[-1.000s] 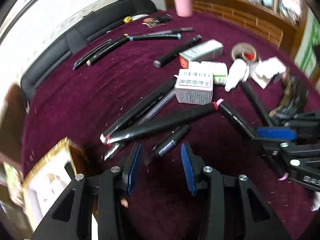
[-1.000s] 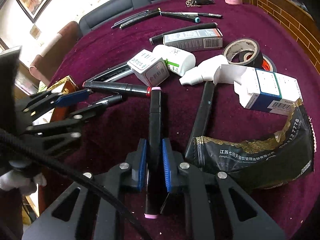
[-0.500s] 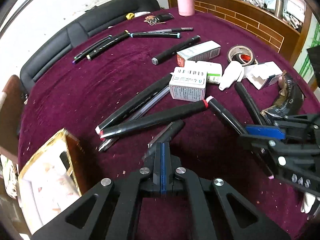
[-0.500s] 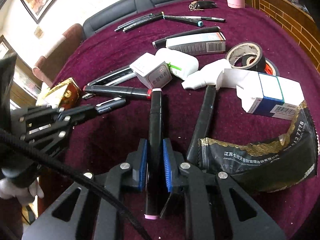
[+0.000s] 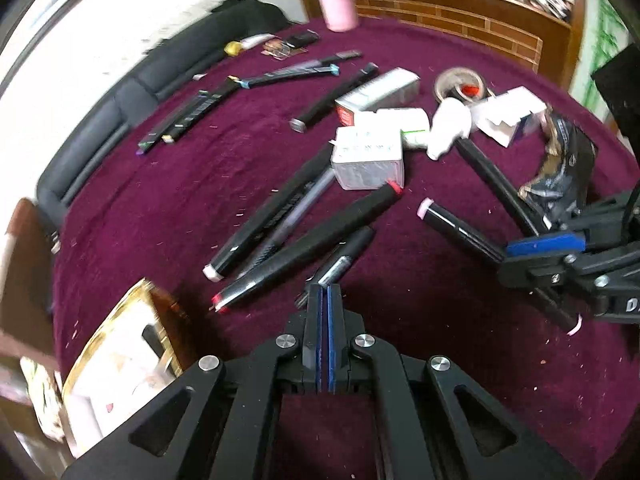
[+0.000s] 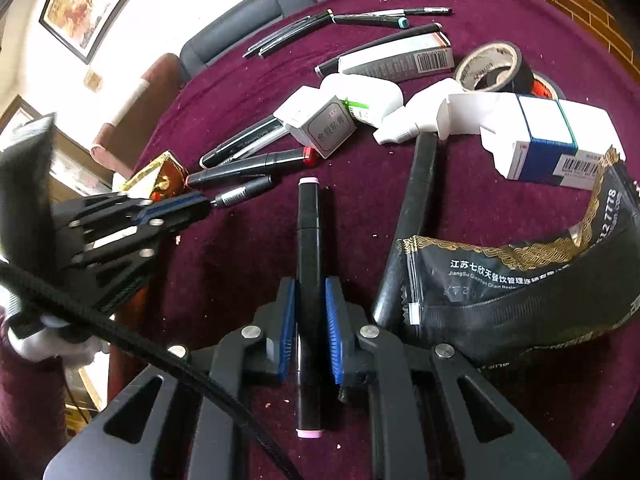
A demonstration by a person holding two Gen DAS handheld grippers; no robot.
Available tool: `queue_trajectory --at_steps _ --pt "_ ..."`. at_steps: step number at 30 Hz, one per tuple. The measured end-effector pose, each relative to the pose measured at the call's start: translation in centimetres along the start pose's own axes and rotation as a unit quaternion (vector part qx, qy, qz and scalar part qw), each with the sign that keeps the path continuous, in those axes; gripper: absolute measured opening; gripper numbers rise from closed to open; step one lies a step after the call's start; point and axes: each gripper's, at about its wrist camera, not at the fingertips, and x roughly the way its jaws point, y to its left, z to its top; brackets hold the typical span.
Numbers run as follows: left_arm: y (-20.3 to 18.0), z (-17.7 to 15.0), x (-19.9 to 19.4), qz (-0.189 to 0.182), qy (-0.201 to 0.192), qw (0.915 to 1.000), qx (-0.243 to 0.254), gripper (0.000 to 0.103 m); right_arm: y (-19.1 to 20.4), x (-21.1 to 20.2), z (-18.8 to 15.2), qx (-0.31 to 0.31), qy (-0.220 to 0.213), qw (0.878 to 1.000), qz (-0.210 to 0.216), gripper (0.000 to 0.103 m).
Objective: Organize objects
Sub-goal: 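Grasp a black pen with the left gripper while the right gripper holds the marker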
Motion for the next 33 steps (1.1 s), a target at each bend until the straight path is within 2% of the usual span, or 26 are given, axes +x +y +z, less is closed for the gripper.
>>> queue_trajectory --at_steps 1,4,6,7,9,10,14,16,17,18,19,20,22,24,26,28,33 --pt "0.0 0.3 0.6 0.010 0.008 0.9999 0.008 0.000 -0.1 0.0 0.0 0.001 0.000 1.000 0.003 0.013" --pt "-0.1 0.8 1.6 -0.001 0.016 0.9997 0.020 0.000 -0.2 0.1 0.0 0.000 -0.001 1.000 0.012 0.013" --pt "-0.4 1.2 2.0 0.005 0.019 0.9993 0.031 0.000 -0.3 0.1 0.0 0.001 -0.001 1.000 0.019 0.013" --pt "-0.4 1.4 2.1 0.004 0.020 0.9992 0.036 0.003 -0.3 0.2 0.0 0.001 -0.001 1.000 0.022 0.013" --pt "-0.8 1.8 2.4 -0.006 0.024 0.9982 0.054 0.019 -0.5 0.2 0.0 0.002 -0.001 1.000 0.027 0.013" --pt "-1.3 2.0 2.5 0.005 0.022 0.9970 0.074 0.021 -0.5 0.3 0.0 0.004 -0.001 1.000 0.030 0.013" --pt "-2.8 2.7 2.7 0.022 0.029 0.9898 0.138 0.021 -0.2 0.6 0.1 0.004 0.000 1.000 0.029 0.013" --pt "-3.0 3.1 2.8 0.025 0.031 0.9889 0.144 0.021 -0.1 0.6 0.1 0.006 0.000 1.000 0.030 0.013" --pt "-3.1 3.2 2.9 0.019 0.038 0.9894 0.139 0.013 -0.2 0.6 0.1 0.008 0.000 0.999 0.034 0.013" --pt "-3.0 3.3 2.9 -0.004 0.050 0.9904 0.129 0.009 -0.3 0.6 0.1 0.010 -0.001 0.999 0.038 0.013" --pt "-2.8 3.2 2.4 -0.053 0.063 0.9894 0.120 0.007 -0.5 0.7 0.2 0.012 -0.001 0.999 0.042 0.013" --pt "-2.8 3.0 1.8 -0.086 0.064 0.9865 0.124 0.008 -0.6 0.7 0.2 0.013 -0.001 0.999 0.048 0.013" --pt "-2.3 2.8 0.3 -0.075 0.035 0.9883 0.129 0.009 -1.0 0.7 0.1 0.015 -0.004 0.998 0.058 0.013" --pt "-0.5 3.1 -0.8 -0.052 0.004 0.9940 0.096 0.010 -1.0 0.9 0.2 0.015 -0.009 0.998 0.066 0.013" --pt "0.4 3.3 -1.0 -0.033 -0.018 0.9956 0.086 0.014 -0.7 1.0 0.2 0.006 -0.014 0.998 0.068 0.013" --pt "0.4 3.5 -0.4 -0.029 -0.018 0.9945 0.099 0.014 -0.6 1.0 0.0 -0.003 -0.018 0.997 0.071 0.013" --pt "-0.4 3.3 2.5 -0.032 0.016 0.9893 0.141 0.015 -1.0 1.2 -0.1 0.002 -0.020 0.995 0.097 0.012"
